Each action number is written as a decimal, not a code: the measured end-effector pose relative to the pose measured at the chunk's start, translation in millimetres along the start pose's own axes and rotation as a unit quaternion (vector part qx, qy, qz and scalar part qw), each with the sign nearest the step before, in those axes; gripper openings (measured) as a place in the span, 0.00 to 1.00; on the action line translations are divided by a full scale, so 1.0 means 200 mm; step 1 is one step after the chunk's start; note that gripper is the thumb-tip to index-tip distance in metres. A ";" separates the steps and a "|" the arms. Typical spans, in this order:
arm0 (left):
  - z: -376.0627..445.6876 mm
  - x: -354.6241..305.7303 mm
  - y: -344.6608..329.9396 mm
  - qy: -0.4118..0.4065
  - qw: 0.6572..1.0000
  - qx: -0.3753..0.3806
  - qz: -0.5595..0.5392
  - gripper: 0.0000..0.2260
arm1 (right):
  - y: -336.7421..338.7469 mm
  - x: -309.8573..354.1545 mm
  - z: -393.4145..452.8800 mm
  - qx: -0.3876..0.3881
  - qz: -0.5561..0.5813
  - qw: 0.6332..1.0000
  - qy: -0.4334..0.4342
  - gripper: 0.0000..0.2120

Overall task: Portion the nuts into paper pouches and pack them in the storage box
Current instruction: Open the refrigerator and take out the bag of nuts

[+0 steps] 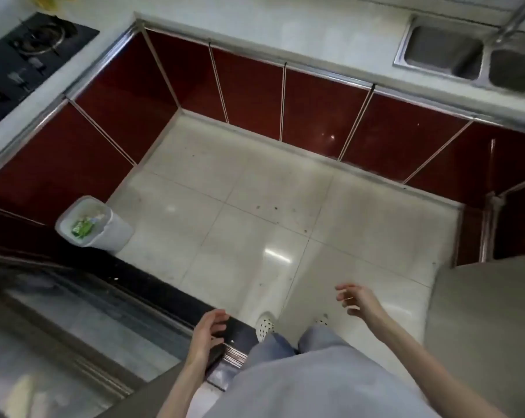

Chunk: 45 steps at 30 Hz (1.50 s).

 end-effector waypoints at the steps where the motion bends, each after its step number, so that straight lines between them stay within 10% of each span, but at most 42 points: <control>1: 0.02 -0.01 0.00 -0.003 1.000 0.002 0.014 0.12 | 0.01 -0.02 0.02 -0.011 -0.008 1.000 -0.001 0.14; 19: 0.69 -0.80 -0.23 -0.035 0.967 0.079 0.240 0.12 | 0.18 -0.50 0.20 -0.119 0.060 0.969 -0.207 0.11; 45: 1.65 -2.01 -1.25 -0.037 0.868 0.182 0.460 0.13 | 0.46 0.66 0.88 -0.213 0.268 0.927 -0.155 0.14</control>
Point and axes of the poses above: each hand's wrist, its own z-axis towards the middle knuckle, its own y-axis out of the back of the hand, x = y × z, the point moved 10 cm from there along z, towards the middle knuckle, and after that the axes turned 1 degree about y, right-handed, at the moved point
